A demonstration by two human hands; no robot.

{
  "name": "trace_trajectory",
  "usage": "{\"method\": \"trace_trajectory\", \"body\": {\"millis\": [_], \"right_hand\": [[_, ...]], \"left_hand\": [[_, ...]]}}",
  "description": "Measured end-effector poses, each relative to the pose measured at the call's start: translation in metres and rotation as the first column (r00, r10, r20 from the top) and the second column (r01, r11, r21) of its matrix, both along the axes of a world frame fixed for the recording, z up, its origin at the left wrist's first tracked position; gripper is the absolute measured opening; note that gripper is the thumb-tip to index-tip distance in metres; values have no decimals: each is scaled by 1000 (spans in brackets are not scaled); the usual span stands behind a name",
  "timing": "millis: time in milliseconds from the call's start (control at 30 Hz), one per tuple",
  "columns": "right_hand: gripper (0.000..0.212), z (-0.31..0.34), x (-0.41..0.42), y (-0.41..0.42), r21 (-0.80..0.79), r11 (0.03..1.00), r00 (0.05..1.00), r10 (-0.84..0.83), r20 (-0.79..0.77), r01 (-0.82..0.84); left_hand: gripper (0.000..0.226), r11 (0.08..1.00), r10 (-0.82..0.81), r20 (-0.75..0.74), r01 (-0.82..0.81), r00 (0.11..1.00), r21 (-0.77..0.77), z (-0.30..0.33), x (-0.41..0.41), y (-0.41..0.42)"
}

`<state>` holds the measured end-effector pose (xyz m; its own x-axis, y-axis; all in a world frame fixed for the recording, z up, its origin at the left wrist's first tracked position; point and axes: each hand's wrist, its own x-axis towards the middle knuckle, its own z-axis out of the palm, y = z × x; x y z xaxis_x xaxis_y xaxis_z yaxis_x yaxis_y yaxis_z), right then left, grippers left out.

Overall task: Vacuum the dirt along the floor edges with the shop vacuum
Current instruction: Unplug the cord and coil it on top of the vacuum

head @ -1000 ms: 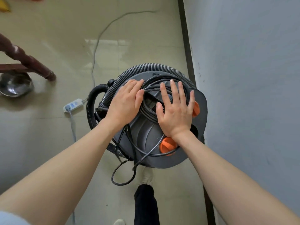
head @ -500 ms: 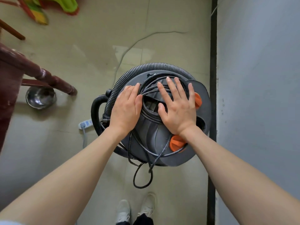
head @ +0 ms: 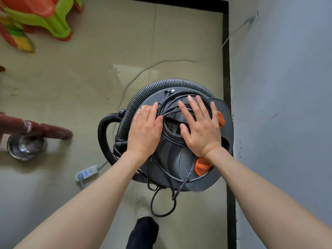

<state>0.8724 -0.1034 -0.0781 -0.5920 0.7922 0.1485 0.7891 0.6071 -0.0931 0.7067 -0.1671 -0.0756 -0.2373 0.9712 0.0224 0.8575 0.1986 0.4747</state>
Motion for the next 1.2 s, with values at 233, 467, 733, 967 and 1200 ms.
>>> {"method": "trace_trajectory", "body": {"millis": [233, 467, 733, 967, 1200], "right_hand": [[57, -1, -19, 74, 6, 999, 999, 34, 9, -34], [57, 0, -46, 142, -4, 997, 996, 83, 12, -83], [56, 3, -83, 187, -80, 996, 999, 42, -16, -43], [44, 10, -111, 212, -180, 982, 995, 35, -88, -51], [29, 32, -118, 210, -236, 972, 987, -45, -155, 7]], "left_hand": [[60, 999, 12, 39, -10, 999, -35, -4, -21, 70], [58, 997, 51, 44, -48, 998, -59, -3, -47, 131], [49, 995, 31, -18, -33, 999, -91, 3, -87, 187], [55, 981, -46, -28, 40, 999, -190, 11, -123, 211], [67, 935, -178, -39, 157, 983, -317, 17, -140, 218]]}}
